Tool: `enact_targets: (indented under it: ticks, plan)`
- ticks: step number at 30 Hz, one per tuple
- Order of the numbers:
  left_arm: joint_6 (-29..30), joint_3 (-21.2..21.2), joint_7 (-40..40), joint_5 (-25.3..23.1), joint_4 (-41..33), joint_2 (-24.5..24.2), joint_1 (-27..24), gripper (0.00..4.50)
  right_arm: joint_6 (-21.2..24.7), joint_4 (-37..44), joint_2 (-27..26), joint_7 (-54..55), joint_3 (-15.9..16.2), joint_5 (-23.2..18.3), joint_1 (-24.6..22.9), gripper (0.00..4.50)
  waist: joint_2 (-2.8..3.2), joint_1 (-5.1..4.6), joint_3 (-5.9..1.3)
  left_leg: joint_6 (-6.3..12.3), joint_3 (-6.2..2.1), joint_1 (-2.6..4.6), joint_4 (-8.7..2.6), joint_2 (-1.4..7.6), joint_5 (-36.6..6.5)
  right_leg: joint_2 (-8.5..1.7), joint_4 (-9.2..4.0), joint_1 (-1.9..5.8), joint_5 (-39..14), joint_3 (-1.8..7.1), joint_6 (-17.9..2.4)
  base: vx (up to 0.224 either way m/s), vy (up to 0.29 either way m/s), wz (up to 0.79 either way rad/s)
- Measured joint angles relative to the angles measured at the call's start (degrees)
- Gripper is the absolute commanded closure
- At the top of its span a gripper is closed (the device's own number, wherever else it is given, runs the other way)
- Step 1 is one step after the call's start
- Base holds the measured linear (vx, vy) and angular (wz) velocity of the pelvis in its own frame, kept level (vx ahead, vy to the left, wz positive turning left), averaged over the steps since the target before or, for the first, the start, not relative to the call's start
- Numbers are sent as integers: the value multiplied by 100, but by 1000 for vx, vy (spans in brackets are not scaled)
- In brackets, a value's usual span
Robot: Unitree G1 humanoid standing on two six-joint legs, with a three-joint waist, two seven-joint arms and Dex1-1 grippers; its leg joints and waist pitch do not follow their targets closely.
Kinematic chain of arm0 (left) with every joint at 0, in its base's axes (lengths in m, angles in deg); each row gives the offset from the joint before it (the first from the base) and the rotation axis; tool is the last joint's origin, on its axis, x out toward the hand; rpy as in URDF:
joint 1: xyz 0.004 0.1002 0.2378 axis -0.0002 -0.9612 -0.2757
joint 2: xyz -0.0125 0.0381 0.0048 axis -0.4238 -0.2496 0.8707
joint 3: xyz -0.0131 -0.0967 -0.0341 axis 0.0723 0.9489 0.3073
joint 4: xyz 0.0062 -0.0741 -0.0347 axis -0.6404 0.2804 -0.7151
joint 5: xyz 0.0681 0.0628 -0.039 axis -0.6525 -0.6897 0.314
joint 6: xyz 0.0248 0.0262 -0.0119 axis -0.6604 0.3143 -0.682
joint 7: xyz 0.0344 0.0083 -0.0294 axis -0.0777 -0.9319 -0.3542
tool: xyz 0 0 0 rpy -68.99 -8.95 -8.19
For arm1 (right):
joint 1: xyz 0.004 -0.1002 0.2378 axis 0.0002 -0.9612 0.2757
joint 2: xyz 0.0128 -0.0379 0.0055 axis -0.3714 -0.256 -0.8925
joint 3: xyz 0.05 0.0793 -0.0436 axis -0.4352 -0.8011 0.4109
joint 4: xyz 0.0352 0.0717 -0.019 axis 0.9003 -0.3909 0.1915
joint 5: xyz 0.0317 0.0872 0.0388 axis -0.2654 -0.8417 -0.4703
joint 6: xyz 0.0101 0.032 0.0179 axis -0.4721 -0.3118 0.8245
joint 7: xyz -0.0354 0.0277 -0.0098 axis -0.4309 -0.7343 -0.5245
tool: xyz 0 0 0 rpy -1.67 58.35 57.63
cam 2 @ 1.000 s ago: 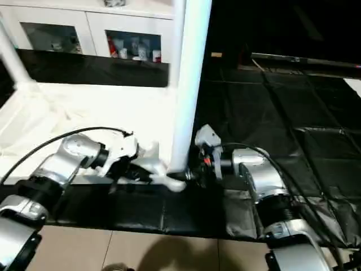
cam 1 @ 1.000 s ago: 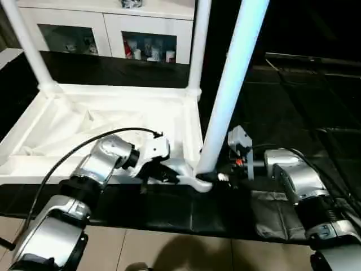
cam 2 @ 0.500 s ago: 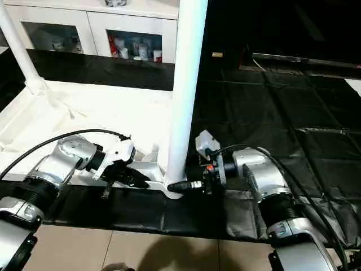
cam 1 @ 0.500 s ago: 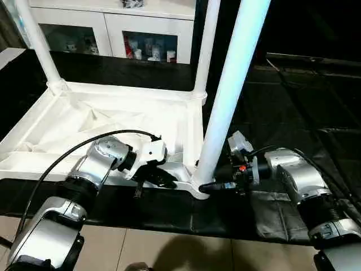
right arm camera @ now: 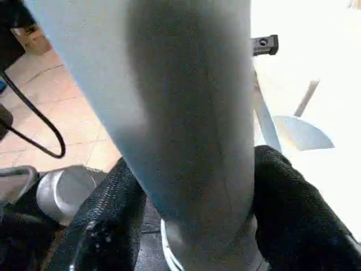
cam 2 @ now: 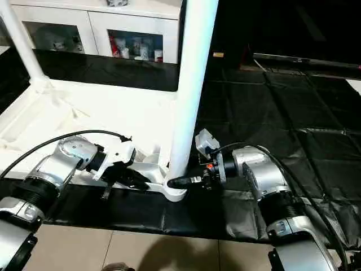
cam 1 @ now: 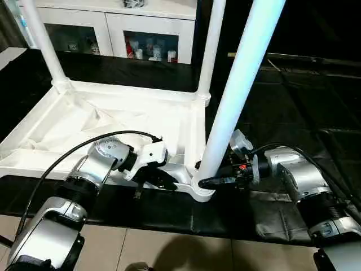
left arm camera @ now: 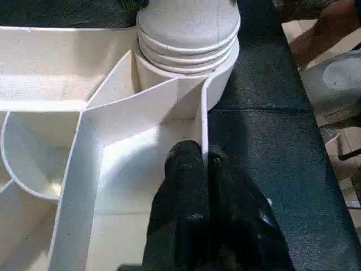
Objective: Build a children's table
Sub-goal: Rotate leg to tighten
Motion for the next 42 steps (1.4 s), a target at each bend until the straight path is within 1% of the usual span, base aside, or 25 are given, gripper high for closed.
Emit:
enact_targets:
  ticks: [1,2,6,9,10,12,14,16,18,19,22,25,27,29,30,31,33,36,38,40,42]
  plan:
    - [0,1,0,6,0,0,0,450,3,6,3,1,-1,-4,0,223,0,1,0,0,0,1,0,0,0,0,0,1,0,0,0,0,0,0]
    - [0,1,0,8,0,0,0,450,5,8,3,1,-1,-4,-1,228,0,0,-1,0,0,0,1,0,0,0,0,1,0,0,0,0,0,0]
    - [29,6,0,51,-2,39,1,450,28,191,-2,60,-20,-4,-79,236,2,6,-2,0,0,2,1,0,0,0,1,2,0,0,0,0,0,0]
    - [139,11,-35,50,-2,61,2,450,72,312,-67,190,-76,-21,-181,238,5,3,-3,-1,0,4,1,0,0,-1,3,2,0,0,0,0,0,0]
    - [240,35,-167,39,16,87,19,450,62,328,-116,371,-128,-14,-225,239,4,2,-3,-2,0,11,1,2,2,-1,6,7,0,0,0,0,0,0]
    - [449,146,-454,12,123,129,65,450,60,312,-284,862,-285,7,-282,241,7,-40,-4,-26,0,22,1,2,-3,-1,6,12,-9,0,21,0,0,0]
    - [728,262,-901,-74,295,269,170,450,51,252,-510,1597,-437,145,-268,243,6,-82,-4,-36,0,28,2,2,1,-1,6,15,0,0,24,0,0,0]
    - [929,302,-1223,-109,401,415,268,450,70,208,-625,2115,-537,242,-225,244,7,-156,-5,-36,0,30,8,2,1,-1,0,20,2,0,27,0,0,0]
    - [1199,375,-1666,-122,622,603,437,450,182,71,-860,2825,-690,410,-64,246,11,-242,-5,-36,1,32,11,2,2,-1,0,22,10,4,26,0,0,0]
    - [1357,435,-2012,-127,781,754,566,450,267,-51,-1042,3393,-811,529,82,247,11,-290,-5,-37,0,32,12,2,2,-1,0,21,15,4,26,0,0,0]
    - [1610,534,-2732,-132,1012,1050,762,450,397,-333,-1278,4434,-929,749,410,249,15,-388,-5,-39,1,27,7,1,1,0,0,15,18,5,23,0,0,0]
    - [1775,655,-3129,-131,1102,1232,856,450,404,-467,-1453,5045,-1057,827,547,250,30,-404,-9,-11,1,19,-14,-1,15,1,1,-1,19,5,-13,0,0,0]
    - [1829,701,-3261,-132,1105,1282,879,450,412,-503,-1529,5278,-1093,852,601,250,35,-403,-11,-6,1,8,-25,-3,15,1,2,-15,10,5,-20,0,0,0]
    - [1879,722,-3349,-132,1105,1321,909,450,370,-537,-1547,5365,-1102,897,640,250,43,-393,-16,-2,1,-17,-25,-3,13,1,5,-40,6,5,-22,0,0,0]
    - [1889,728,-3355,-132,1106,1327,917,450,359,-537,-1548,5371,-1111,900,642,195,46,-390,-17,-1,1,-28,-25,-4,13,1,6,-52,6,6,-23,0,0,0]
    - [1890,728,-3358,-132,1106,1329,919,450,356,-537,-1552,5371,-1125,901,641,181,47,-389,-18,1,1,-36,-24,-4,12,1,6,-60,6,6,-23,0,0,0]
    - [1887,728,-3368,-142,1106,1327,919,450,356,-532,-1583,5367,-1128,894,638,179,47,-393,-18,1,1,-37,-22,-4,13,1,8,-62,7,6,-23,0,0,0]
    - [1846,726,-3358,-163,1106,1315,919,450,308,-481,-1587,5312,-1128,891,588,139,47,-394,-18,2,1,-37,-19,-3,13,1,9,-62,9,6,-23,0,0,0]
    - [1797,708,-3286,-164,1106,1288,911,450,291,-378,-1573,5151,-1126,878,513,130,47,-394,-17,2,1,-40,-19,-3,13,1,9,-65,9,6,-23,0,0,0]
    - [1667,674,-3069,-164,1093,1218,878,450,301,-237,-1457,4804,-1112,796,398,104,47,-384,-17,3,1,-48,-19,-2,12,1,7,-68,9,6,-23,0,0,0]
    - [1491,573,-2702,-163,954,1061,761,450,244,-35,-1202,4202,-966,662,202,86,49,-356,-18,9,1,-51,-19,-2,9,1,7,-69,7,6,-22,0,0,0]
